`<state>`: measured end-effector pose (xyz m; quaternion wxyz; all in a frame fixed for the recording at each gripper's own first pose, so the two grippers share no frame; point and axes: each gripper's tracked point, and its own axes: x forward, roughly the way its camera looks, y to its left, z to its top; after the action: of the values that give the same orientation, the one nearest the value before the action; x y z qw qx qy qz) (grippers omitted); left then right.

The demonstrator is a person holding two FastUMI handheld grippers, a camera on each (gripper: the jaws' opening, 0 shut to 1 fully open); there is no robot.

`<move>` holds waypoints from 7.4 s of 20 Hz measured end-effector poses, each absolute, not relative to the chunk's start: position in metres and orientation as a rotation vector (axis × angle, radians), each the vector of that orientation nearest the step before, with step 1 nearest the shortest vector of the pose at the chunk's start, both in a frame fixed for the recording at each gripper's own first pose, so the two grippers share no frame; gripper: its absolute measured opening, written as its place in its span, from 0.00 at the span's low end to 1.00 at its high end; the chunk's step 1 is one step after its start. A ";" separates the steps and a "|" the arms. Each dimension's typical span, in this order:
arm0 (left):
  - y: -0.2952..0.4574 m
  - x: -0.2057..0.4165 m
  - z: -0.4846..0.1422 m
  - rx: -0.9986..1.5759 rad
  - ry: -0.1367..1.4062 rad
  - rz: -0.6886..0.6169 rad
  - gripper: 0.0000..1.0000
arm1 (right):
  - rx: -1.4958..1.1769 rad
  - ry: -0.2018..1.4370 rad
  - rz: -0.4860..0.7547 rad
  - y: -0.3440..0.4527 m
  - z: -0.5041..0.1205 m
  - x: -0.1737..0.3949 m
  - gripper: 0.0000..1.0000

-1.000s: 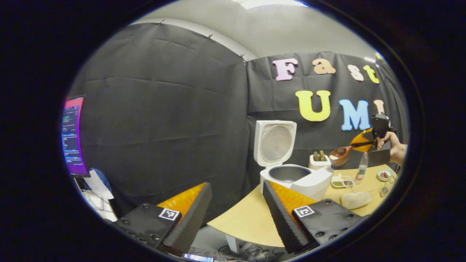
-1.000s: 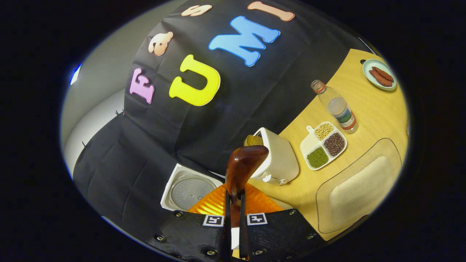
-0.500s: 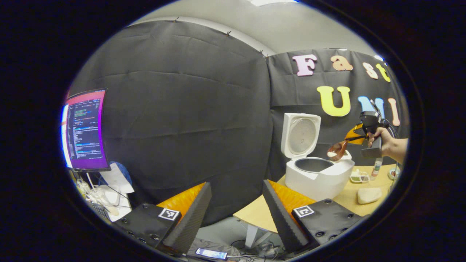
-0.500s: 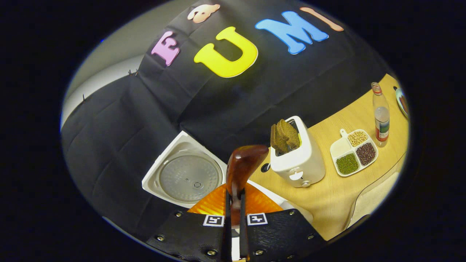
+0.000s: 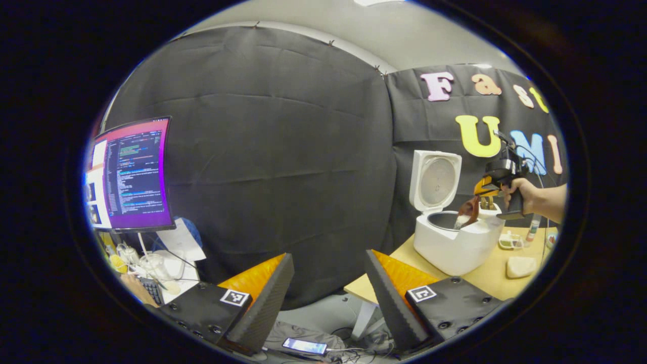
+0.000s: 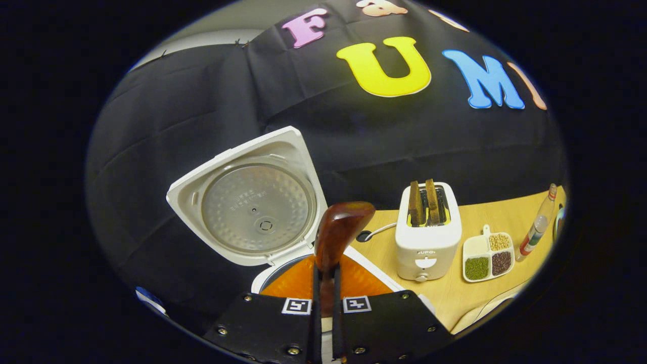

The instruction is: Close the left gripper, press the button to open the rice cooker; take a wooden spoon from the chopstick holder with the right hand, scoop a spoonful of rice and pour it into the rice cooker, then put the wooden spoon back into the chopstick holder.

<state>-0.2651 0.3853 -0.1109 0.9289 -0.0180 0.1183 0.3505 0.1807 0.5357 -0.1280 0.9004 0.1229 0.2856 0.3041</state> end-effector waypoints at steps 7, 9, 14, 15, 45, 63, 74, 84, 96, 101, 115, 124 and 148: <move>0.385 -0.265 -0.112 -0.036 0.243 0.722 0.98 | -0.071 0.442 0.691 0.548 -0.121 0.175 0.08; 0.384 -0.268 -0.112 -0.034 0.247 0.722 0.98 | -0.172 0.389 0.711 0.550 -0.118 0.172 0.08; 0.381 -0.265 -0.112 -0.039 0.239 0.712 0.98 | -0.403 0.224 0.753 0.554 -0.104 0.163 0.08; 0.381 -0.264 -0.110 -0.035 0.238 0.708 0.98 | -0.434 0.198 0.756 0.554 -0.102 0.161 0.08; 0.309 -0.118 -0.021 -0.008 0.076 0.436 1.00 | 0.564 0.546 0.498 0.337 -0.059 0.175 0.08; 0.167 -0.070 0.000 -0.011 0.059 0.235 0.98 | 0.480 0.505 0.205 0.097 -0.092 0.167 0.08; 0.095 -0.058 0.010 0.001 0.066 0.151 0.98 | 0.456 0.548 0.057 -0.015 -0.147 0.145 0.08; 0.062 -0.052 0.011 0.046 0.081 0.126 0.91 | 0.359 0.582 -0.002 -0.064 -0.191 0.126 0.09; 0.047 -0.060 0.005 0.074 0.104 0.124 0.98 | 0.457 0.706 -0.010 -0.067 -0.251 0.097 0.09; 0.043 -0.060 0.006 0.080 0.102 0.118 0.98 | 0.453 0.741 -0.006 -0.068 -0.263 0.091 0.09; 0.041 -0.032 0.006 0.061 0.078 0.049 0.98 | 0.221 0.548 -0.100 -0.119 -0.200 0.079 1.00; 0.085 0.039 0.038 0.046 0.010 0.069 0.98 | 0.106 0.361 -0.099 -0.105 -0.099 0.057 1.00; 0.312 0.312 0.073 -0.015 -0.005 0.295 0.98 | 0.038 0.389 -0.269 -0.074 -0.097 -0.012 1.00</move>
<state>0.3120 0.3123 0.0732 0.9891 -0.0073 -0.0025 0.1469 -0.0118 -0.0742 -0.0968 0.9720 0.0189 0.1924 -0.1334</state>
